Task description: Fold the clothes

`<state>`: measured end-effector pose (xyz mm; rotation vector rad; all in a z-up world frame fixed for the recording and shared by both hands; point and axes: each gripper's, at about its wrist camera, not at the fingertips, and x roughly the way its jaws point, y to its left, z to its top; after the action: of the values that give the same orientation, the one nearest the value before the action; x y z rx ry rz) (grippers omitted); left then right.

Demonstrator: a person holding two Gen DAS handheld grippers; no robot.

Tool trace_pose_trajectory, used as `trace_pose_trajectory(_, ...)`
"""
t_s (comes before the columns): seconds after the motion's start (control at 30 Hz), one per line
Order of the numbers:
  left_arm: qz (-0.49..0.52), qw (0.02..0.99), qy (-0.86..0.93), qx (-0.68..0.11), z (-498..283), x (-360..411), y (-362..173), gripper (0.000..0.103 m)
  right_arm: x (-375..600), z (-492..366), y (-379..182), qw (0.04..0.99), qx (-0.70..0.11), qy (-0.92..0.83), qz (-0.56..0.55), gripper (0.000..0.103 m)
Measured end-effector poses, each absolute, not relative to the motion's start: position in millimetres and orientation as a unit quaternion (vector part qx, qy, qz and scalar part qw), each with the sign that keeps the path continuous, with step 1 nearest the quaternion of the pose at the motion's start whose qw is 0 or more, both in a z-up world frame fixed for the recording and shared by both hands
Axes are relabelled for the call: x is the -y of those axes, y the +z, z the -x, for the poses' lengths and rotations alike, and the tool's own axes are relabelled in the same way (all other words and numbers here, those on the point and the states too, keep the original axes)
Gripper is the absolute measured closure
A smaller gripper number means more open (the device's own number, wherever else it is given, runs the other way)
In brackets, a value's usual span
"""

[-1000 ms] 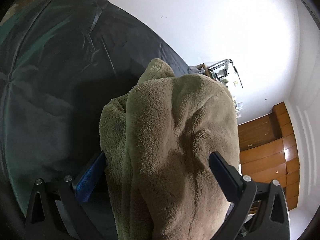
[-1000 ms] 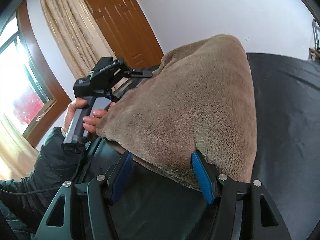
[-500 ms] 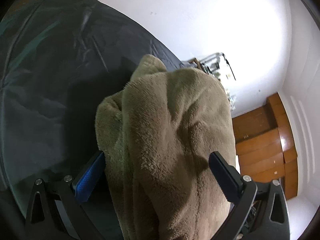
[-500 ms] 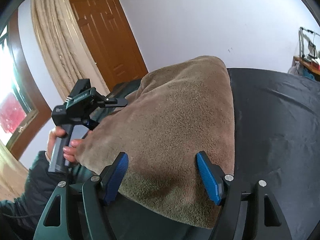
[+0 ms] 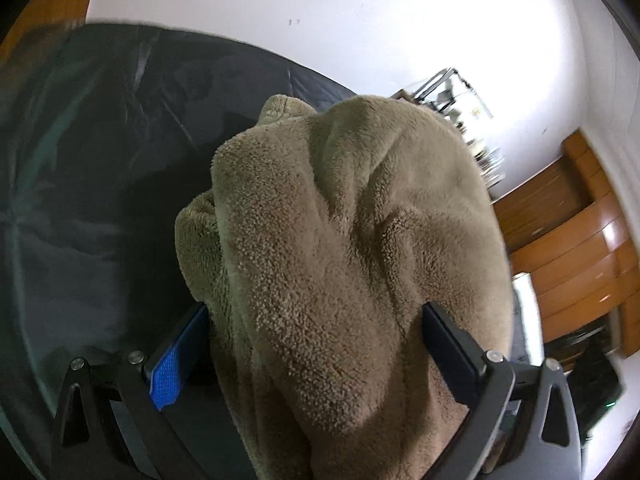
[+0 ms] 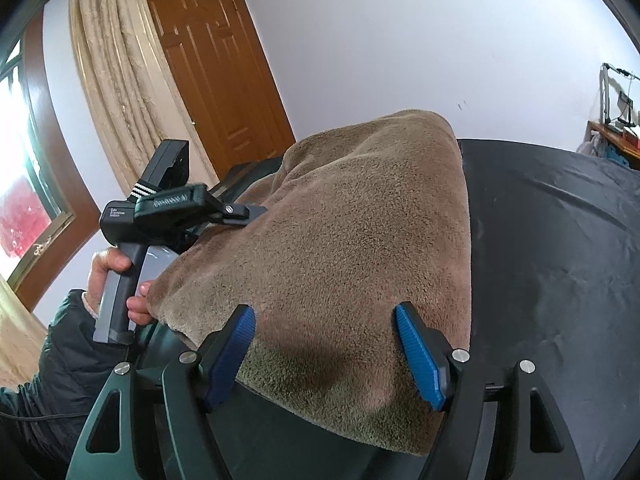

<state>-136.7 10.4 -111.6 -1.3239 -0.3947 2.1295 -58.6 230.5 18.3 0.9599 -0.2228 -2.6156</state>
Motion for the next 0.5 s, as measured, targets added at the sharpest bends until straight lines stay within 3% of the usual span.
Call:
trace_pose_trajectory(0.37, 0.492, 0.284, 0.811, 0.136, 133, -12, -112, 0.001, -238, 62, 30, 0.18, 0.101, -0.914, -0.349, 0.024)
trace_pose_trajectory(0.5, 0.493, 0.289, 0.807, 0.147, 136, -10, -114, 0.001, -247, 69, 39, 0.129, 0.077, -0.925, -0.349, 0.024)
